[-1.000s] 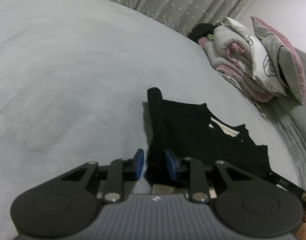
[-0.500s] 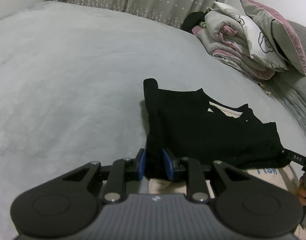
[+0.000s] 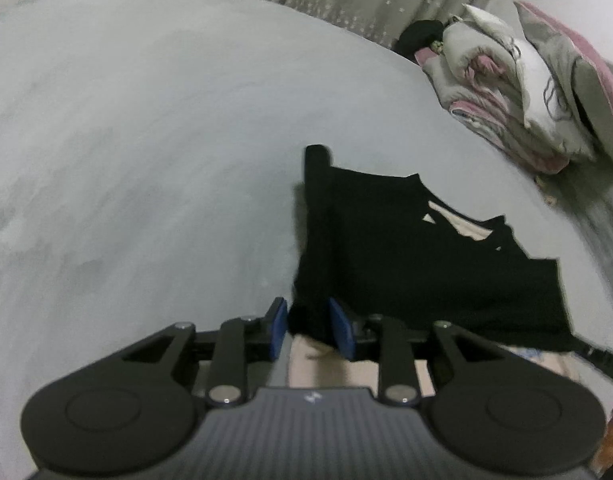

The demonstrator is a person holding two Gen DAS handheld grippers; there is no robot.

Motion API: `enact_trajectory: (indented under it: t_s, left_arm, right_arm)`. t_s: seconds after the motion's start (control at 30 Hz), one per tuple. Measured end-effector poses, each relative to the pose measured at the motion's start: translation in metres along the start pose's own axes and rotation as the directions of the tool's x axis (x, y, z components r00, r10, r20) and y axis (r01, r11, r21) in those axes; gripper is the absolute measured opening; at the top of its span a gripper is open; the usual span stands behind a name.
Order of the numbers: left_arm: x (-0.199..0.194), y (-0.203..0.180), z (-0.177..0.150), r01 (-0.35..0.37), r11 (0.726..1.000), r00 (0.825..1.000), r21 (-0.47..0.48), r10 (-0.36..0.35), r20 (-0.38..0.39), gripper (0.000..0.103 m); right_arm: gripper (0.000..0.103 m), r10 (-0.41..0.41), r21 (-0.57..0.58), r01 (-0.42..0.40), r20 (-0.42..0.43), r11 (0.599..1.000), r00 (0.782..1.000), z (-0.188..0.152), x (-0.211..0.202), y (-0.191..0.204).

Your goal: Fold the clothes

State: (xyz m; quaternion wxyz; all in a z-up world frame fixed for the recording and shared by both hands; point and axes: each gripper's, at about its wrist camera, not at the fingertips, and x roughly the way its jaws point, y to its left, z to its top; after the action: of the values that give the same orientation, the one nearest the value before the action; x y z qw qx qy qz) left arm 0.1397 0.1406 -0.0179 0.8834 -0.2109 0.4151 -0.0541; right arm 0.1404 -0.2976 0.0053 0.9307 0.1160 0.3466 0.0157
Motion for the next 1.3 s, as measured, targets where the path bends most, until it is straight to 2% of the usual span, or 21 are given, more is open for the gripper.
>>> enact_trajectory:
  t_s: [0.13, 0.23, 0.37, 0.47, 0.53, 0.6, 0.7, 0.73, 0.87, 1.0, 1.1, 1.17, 1.3]
  left_arm:
    - [-0.013, 0.001, 0.004, 0.008, 0.998, 0.999, -0.068, -0.004, 0.051, 0.027]
    - [-0.023, -0.011, 0.013, 0.037, 0.997, 0.992, -0.064, -0.03, 0.119, 0.027]
    - [-0.013, -0.039, 0.027, 0.086, 0.996, 0.99, 0.019, -0.087, 0.114, 0.027]
    - [0.006, -0.062, 0.022, 0.123, 0.983, 0.987, 0.137, -0.135, 0.084, 0.027]
    - [0.017, -0.076, 0.009, 0.176, 0.955, 0.978, 0.24, -0.198, 0.071, 0.027]
    - [0.03, -0.093, -0.008, 0.202, 0.911, 0.97, 0.36, -0.237, 0.056, 0.027]
    - [0.046, -0.118, -0.028, 0.218, 0.858, 0.963, 0.464, -0.265, 0.037, 0.027]
    - [0.051, -0.126, -0.033, 0.229, 0.844, 0.959, 0.484, -0.28, 0.036, 0.027]
    - [0.065, -0.15, -0.045, 0.254, 0.786, 0.948, 0.564, -0.318, 0.016, 0.028]
    - [0.08, -0.173, -0.055, 0.238, 0.731, 0.956, 0.639, -0.293, -0.02, 0.028]
    - [0.084, -0.184, -0.061, 0.226, 0.704, 0.958, 0.674, -0.288, -0.021, 0.029]
    - [0.085, -0.19, -0.062, 0.219, 0.695, 0.959, 0.685, -0.284, -0.018, 0.03]
    - [0.086, -0.203, -0.069, 0.186, 0.658, 0.963, 0.73, -0.27, -0.002, 0.039]
  right_arm:
    - [0.038, 0.052, 0.038, -0.052, -0.008, 0.998, 0.999, 0.002, -0.01, -0.002]
    - [0.038, 0.102, 0.095, -0.101, -0.011, 0.99, 0.995, 0.005, -0.008, -0.004]
    - [0.038, 0.14, 0.154, -0.138, 0.001, 0.978, 0.99, 0.006, 0.006, -0.002]
    - [0.038, 0.132, 0.212, -0.131, 0.011, 0.969, 0.991, 0.006, 0.023, -0.006]
    - [0.038, 0.127, 0.229, -0.13, 0.027, 0.965, 0.991, 0.004, 0.03, -0.008]
    - [0.037, 0.122, 0.236, -0.13, 0.048, 0.963, 0.991, 0.002, 0.036, -0.009]
    - [0.023, 0.105, 0.224, -0.122, 0.086, 0.967, 0.991, -0.002, 0.038, -0.009]
    - [0.018, 0.102, 0.224, -0.121, 0.095, 0.967, 0.99, -0.003, 0.038, -0.011]
    - [0.014, 0.141, 0.271, -0.171, 0.124, 0.947, 0.982, -0.005, 0.037, -0.021]
    - [0.012, 0.198, 0.305, -0.238, 0.159, 0.922, 0.967, -0.004, 0.034, -0.028]
    - [0.012, 0.235, 0.32, -0.286, 0.188, 0.903, 0.954, -0.002, 0.032, -0.032]
    - [0.012, 0.247, 0.333, -0.304, 0.202, 0.893, 0.948, -0.002, 0.031, -0.035]
    - [0.011, 0.266, 0.355, -0.334, 0.226, 0.873, 0.937, 0.0, 0.028, -0.038]
